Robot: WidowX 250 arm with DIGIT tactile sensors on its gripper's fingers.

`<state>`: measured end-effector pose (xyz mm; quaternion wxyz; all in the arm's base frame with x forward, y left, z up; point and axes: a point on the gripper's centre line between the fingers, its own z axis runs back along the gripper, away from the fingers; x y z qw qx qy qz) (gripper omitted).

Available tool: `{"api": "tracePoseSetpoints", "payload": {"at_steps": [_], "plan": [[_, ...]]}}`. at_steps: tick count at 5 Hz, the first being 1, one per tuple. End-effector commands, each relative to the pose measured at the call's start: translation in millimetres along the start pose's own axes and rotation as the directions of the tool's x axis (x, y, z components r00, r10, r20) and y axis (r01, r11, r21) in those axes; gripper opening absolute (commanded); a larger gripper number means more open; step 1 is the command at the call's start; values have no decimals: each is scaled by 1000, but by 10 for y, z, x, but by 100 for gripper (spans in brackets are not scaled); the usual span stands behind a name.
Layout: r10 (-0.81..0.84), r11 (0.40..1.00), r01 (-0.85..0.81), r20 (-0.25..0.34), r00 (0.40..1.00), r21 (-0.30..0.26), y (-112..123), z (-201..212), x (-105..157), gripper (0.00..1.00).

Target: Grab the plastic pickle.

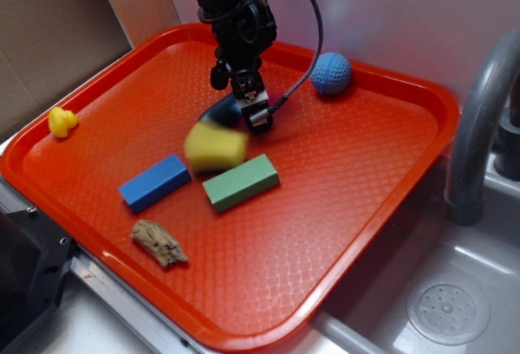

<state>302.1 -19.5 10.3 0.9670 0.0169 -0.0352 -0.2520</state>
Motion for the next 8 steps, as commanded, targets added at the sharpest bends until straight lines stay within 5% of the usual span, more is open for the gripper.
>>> {"api": "tracePoseSetpoints", "payload": {"at_steps": [1,2,4,5,6,7,8], "plan": [[184,980,-182,-20,983,86,157,420,-206,0],[270,957,-276,69,960,90,114,887,-216,0],[339,934,-347,93,936,90,66,1161,-221,0],[525,839,-533,90,846,114,48,1640,-158,0],[711,681,-709,62,700,186,154,1971,-260,0],[757,646,-763,103,645,33,283,2166,-544,0],[751,653,-757,115,650,6,309,2203,-650,0]]}}
